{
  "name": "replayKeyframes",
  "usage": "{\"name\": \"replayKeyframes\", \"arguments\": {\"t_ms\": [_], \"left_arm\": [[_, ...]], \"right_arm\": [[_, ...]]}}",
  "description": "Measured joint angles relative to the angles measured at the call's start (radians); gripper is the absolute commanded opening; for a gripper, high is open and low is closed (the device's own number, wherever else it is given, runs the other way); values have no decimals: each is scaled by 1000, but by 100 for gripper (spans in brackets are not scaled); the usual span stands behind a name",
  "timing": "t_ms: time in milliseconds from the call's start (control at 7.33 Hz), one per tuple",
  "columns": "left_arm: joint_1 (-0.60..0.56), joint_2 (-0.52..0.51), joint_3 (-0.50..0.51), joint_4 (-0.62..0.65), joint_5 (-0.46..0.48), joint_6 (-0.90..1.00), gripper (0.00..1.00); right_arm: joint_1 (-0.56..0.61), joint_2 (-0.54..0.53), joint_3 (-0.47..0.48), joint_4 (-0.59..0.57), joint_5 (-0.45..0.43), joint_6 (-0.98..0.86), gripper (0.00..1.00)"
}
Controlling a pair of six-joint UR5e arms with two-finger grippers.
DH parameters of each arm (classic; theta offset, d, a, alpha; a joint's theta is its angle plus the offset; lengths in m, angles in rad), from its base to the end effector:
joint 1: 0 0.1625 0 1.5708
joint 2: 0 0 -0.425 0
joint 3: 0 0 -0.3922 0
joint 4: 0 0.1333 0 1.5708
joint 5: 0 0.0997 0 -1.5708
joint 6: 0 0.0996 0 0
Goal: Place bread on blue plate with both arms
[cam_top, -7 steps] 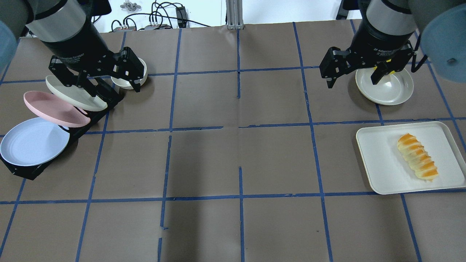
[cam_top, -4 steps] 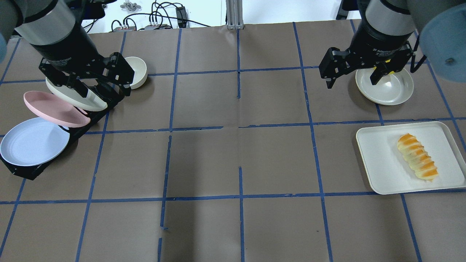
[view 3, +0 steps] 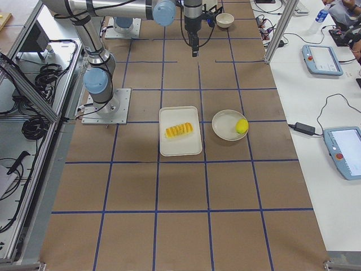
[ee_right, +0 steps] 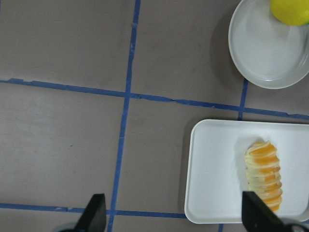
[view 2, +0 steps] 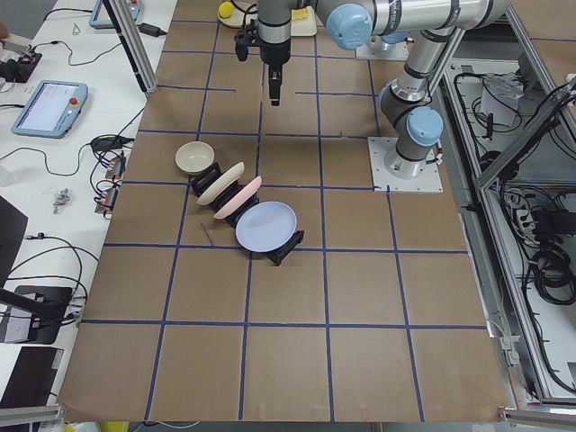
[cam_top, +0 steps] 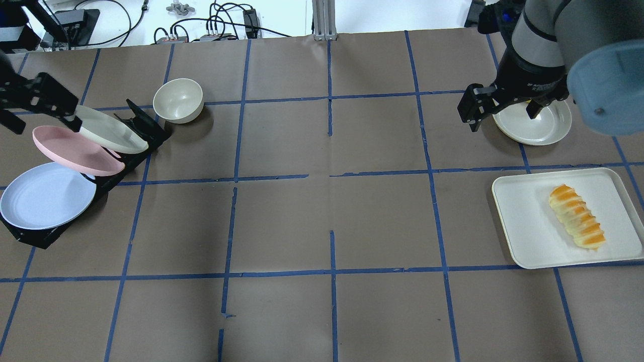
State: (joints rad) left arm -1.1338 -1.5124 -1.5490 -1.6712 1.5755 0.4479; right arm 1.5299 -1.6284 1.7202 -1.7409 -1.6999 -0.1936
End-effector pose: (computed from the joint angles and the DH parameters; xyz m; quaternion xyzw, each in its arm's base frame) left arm 0.0759 -0.4764 0.5166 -0.0055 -0.9999 -0.0101 0.0022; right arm 0.1010 -0.4777 0.4602 0.0735 -0.9944 0.0312 0.0686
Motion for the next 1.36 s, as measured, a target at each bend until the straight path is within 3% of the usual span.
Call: {"name": "replayKeyframes", "arguments": {"t_ms": [409,682,1364], "left_arm": [[267,-66,5,-5,-18,281,100],[379,-195,30,24,-47,425,100],[448,-501,157,152,-67,603,100]], "right_arm": [[-180,-42,143,-81,-19,-278,95],[-327,-57,251,-162,2,-429,94],[-527,-25,447,-377,25,-486,92]]}}
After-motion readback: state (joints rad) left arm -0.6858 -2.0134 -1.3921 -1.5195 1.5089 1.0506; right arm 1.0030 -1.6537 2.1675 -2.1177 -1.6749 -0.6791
